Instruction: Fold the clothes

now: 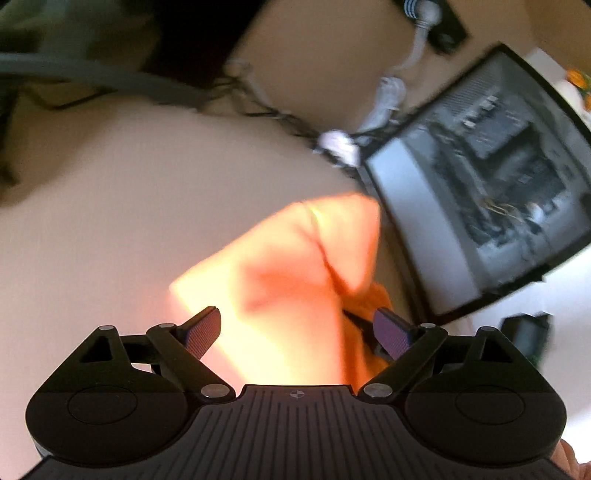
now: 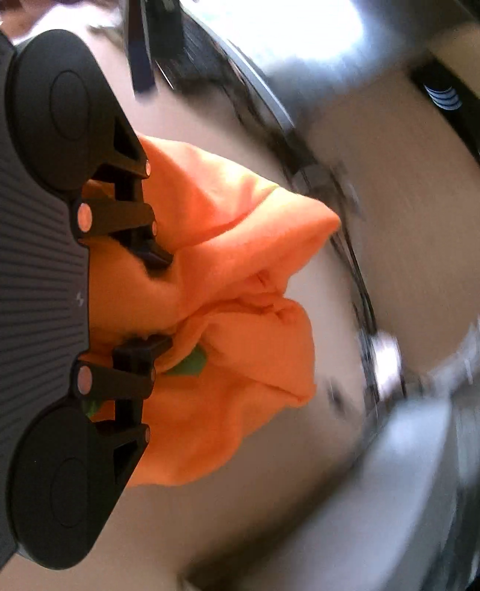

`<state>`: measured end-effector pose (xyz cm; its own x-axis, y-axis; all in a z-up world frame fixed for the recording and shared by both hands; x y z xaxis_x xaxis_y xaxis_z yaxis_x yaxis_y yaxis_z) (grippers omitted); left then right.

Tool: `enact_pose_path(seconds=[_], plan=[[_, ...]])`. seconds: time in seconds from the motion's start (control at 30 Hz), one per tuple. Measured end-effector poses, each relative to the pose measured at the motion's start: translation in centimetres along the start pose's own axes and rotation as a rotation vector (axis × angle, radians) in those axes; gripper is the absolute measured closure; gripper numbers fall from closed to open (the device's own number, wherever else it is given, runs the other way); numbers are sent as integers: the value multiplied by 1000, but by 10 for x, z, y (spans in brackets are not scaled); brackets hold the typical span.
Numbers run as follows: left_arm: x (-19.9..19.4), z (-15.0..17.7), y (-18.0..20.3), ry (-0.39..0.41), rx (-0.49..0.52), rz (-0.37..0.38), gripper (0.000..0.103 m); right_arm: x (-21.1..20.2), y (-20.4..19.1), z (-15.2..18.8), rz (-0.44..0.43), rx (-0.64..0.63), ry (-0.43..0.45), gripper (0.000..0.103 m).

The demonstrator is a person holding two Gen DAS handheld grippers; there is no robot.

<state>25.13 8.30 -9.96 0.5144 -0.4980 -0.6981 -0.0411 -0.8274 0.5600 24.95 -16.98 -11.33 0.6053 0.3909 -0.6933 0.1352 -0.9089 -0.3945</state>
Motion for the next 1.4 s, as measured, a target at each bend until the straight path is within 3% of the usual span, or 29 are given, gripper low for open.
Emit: enact_pose_path(seconds=[0.1, 0.17, 0.2, 0.37, 0.43, 0.53, 0.67, 0.77, 1.0, 1.2, 1.27, 1.3, 1.4], plan=[[-13, -7, -27, 41, -73, -27, 10, 2, -59, 5, -13, -249, 72, 74], [-29, -18, -40, 102, -127, -13, 10, -5, -90, 5, -39, -383, 117, 86], [-38, -24, -45, 133, -148, -7, 10, -11, -101, 3, -57, -432, 137, 87], [-69, -46, -65, 232, -175, -30, 10, -47, -125, -28, -160, -462, 213, 92], [-74, -50, -65, 250, -177, -29, 9, -60, -120, -50, -137, -453, 269, 92], [-71, -48, -56, 247, -177, -11, 9, -49, -73, -69, 8, -420, 271, 92], [-57, -37, -36, 200, -152, 15, 9, -1, 0, -45, 195, -389, 137, 92], [-41, -26, -19, 145, -114, 32, 9, 14, 22, -19, 251, -402, 83, 92], [24, -4, 13, 11, -50, 54, 8, 16, 43, -4, 293, -354, 66, 90], [85, 12, 44, -106, -18, 127, 7, 14, 61, -1, 310, -341, 45, 89], [86, 10, 55, -114, -46, 190, 14, 15, 64, -1, 291, -319, 36, 89], [82, 6, 60, -108, -46, 209, 22, 15, 65, -1, 274, -299, 34, 89], [60, -12, 70, -48, 26, 186, 17, 21, 49, 6, 196, -274, 21, 88]])
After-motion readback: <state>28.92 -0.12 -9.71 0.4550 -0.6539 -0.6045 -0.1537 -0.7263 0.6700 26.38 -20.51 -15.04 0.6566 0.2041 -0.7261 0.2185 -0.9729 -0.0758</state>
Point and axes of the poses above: each gripper's, at about its wrist camera, not at the fingertips, and x roughly the way its jaws point, y to its right, z to its underside, the point moved 9 cm from there along x, roughly the way its jaws point, and after that the axes turned 2 degrees about -z, right-handed, at the moved point
